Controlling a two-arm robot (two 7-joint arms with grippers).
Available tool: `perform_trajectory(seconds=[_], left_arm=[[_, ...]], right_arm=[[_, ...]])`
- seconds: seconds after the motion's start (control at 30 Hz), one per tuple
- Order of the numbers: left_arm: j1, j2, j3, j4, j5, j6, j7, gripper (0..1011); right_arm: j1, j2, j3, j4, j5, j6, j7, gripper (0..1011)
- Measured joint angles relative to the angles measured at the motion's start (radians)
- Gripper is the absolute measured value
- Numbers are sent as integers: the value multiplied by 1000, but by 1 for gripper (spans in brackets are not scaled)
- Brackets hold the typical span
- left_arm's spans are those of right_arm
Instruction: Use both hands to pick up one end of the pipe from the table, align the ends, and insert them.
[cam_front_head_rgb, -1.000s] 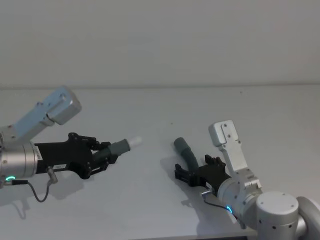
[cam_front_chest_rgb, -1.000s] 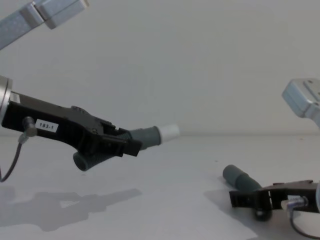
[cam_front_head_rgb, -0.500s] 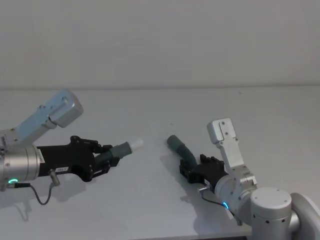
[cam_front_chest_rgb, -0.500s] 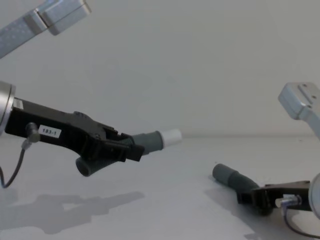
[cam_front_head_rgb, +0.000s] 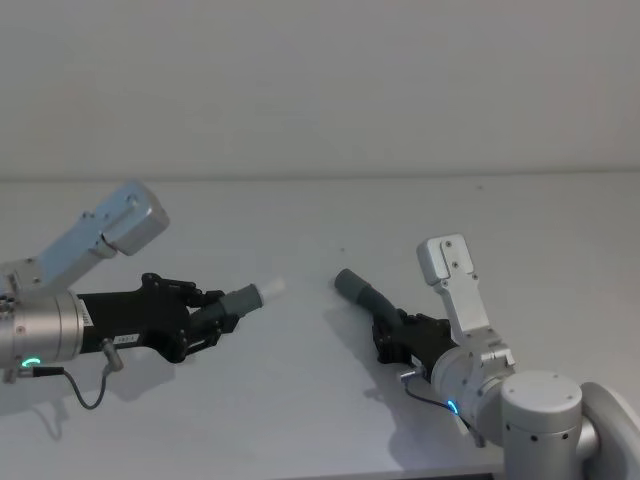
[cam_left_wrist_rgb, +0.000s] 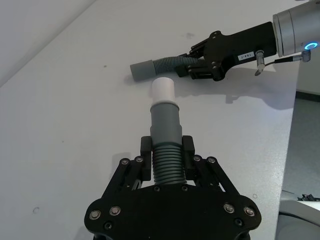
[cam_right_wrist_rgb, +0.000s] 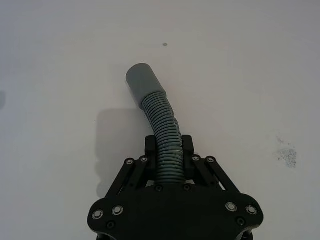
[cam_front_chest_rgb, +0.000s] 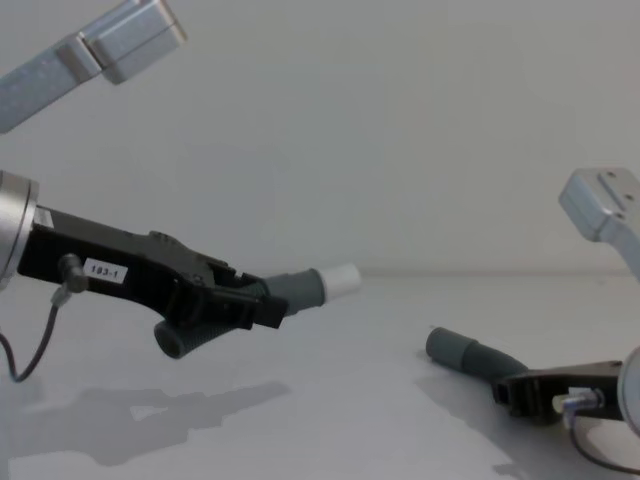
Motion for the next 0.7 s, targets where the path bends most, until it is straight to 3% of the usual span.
perform_trajectory(seconds=[0.33,0.7], left_arm=[[-11,-3,10,16,-3,-11,4,321],[-41,-3,25,37,-11,-47,-30,321]], right_arm=[[-5,11,4,5,-6,-30,24,261],[-23,75,-7,-11,-30,-154,98,257]])
